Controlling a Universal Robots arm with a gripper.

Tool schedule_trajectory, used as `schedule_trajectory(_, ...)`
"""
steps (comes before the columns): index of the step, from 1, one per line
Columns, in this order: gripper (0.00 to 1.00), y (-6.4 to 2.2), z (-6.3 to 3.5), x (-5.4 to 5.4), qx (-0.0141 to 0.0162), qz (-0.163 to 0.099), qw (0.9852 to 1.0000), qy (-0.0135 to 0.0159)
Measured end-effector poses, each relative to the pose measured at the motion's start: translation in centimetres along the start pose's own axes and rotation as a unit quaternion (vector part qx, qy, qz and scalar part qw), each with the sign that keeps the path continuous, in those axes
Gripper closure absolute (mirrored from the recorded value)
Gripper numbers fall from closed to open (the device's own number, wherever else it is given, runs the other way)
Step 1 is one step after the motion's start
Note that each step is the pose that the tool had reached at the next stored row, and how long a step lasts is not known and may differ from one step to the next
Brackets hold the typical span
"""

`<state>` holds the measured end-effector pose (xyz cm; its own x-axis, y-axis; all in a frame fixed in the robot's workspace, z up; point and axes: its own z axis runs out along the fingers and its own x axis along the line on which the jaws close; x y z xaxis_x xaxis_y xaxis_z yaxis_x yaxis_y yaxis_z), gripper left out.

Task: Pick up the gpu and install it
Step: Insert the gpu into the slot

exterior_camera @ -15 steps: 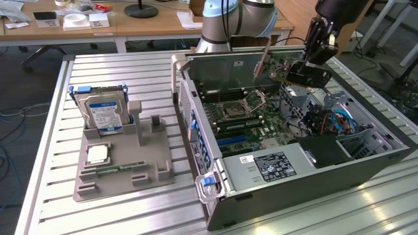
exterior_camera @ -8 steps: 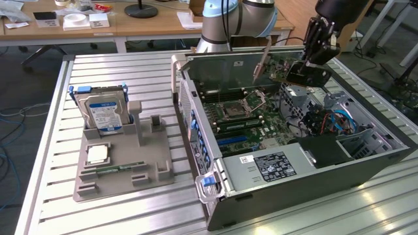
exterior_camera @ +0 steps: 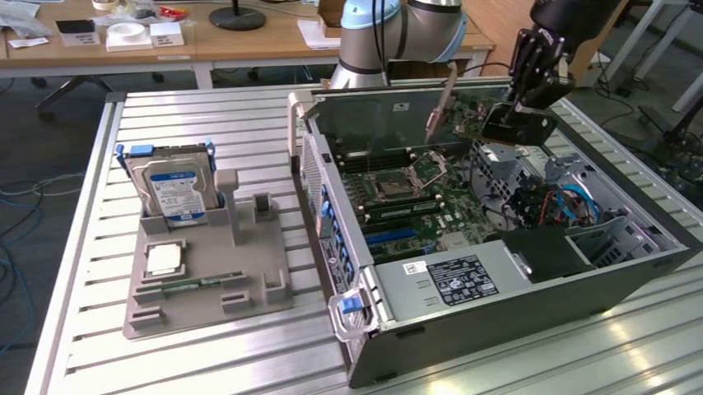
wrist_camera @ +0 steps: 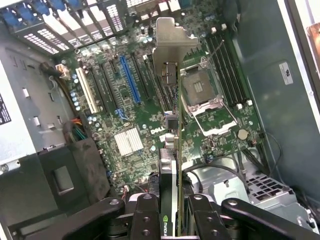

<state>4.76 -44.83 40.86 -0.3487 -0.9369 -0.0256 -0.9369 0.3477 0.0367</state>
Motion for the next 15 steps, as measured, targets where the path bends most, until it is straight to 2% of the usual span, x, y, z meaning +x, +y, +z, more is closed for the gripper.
schedule_trajectory(6, 0.73, 0.0, 0.0, 0.0, -0.0005, -0.02, 0.9998, 0.0008)
schedule_trajectory(15, 0.73, 0.0, 0.0, 0.0, -0.0005, -0.02, 0.9998, 0.0008)
